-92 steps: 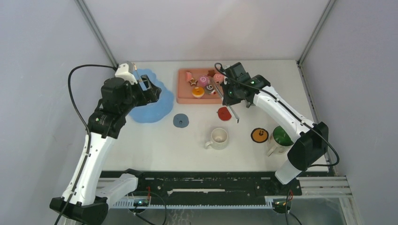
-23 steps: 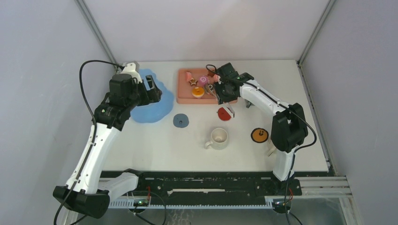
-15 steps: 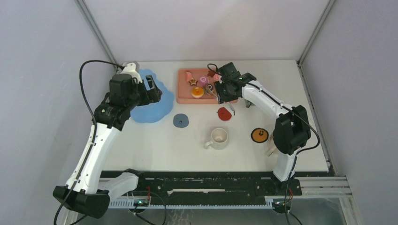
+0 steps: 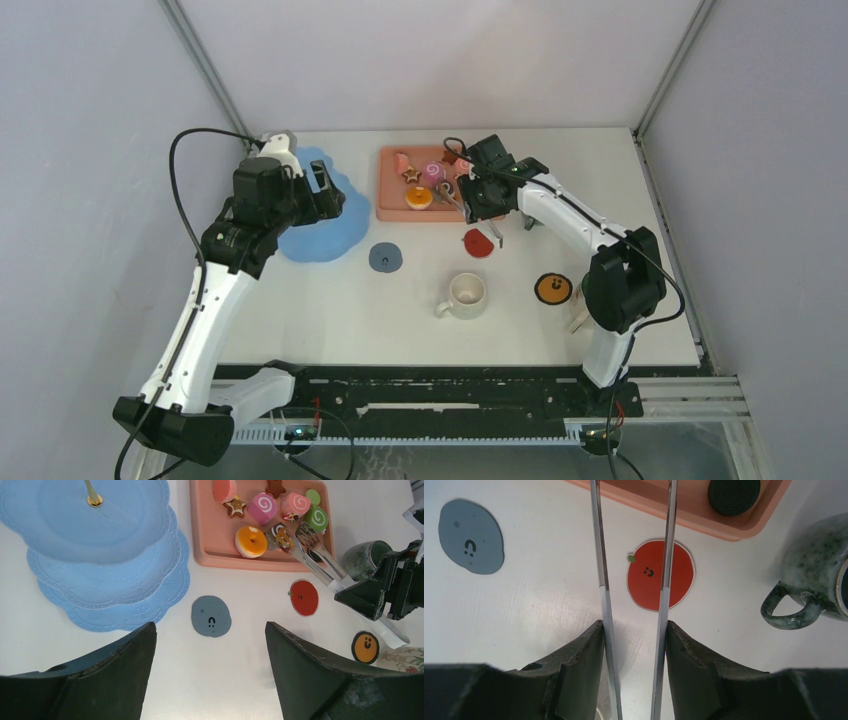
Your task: Serve the afternoon tea
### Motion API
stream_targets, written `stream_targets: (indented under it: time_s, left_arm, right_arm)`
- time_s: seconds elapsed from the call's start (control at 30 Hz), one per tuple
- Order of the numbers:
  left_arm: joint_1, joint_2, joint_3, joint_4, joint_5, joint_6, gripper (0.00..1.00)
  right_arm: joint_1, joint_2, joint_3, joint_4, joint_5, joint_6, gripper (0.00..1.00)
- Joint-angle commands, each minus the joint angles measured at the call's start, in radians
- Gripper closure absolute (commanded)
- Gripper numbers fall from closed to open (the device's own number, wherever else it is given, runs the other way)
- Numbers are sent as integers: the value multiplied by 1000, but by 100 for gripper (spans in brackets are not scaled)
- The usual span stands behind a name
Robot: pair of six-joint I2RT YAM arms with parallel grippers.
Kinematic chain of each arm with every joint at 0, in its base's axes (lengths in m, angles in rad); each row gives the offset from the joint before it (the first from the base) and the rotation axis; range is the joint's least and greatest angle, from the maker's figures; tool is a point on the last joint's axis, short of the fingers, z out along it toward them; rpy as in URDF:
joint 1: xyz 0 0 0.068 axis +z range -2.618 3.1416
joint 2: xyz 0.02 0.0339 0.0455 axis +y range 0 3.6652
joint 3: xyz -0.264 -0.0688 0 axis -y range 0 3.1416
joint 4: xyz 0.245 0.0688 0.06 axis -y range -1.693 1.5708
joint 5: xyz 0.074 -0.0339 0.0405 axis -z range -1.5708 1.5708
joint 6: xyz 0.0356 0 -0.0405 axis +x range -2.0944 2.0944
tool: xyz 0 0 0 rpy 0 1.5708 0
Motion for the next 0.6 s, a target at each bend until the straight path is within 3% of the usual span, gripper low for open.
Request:
stream_targets:
  time_s: [0.0, 0.57]
  left_arm:
    - [4, -6, 4, 29, 2, 3, 16]
    - [5, 2, 15, 30, 14, -5, 15]
  right_arm:
    - [-10, -51, 17, 24, -26, -19, 46]
    - [-36, -78, 3, 17, -104, -62, 46]
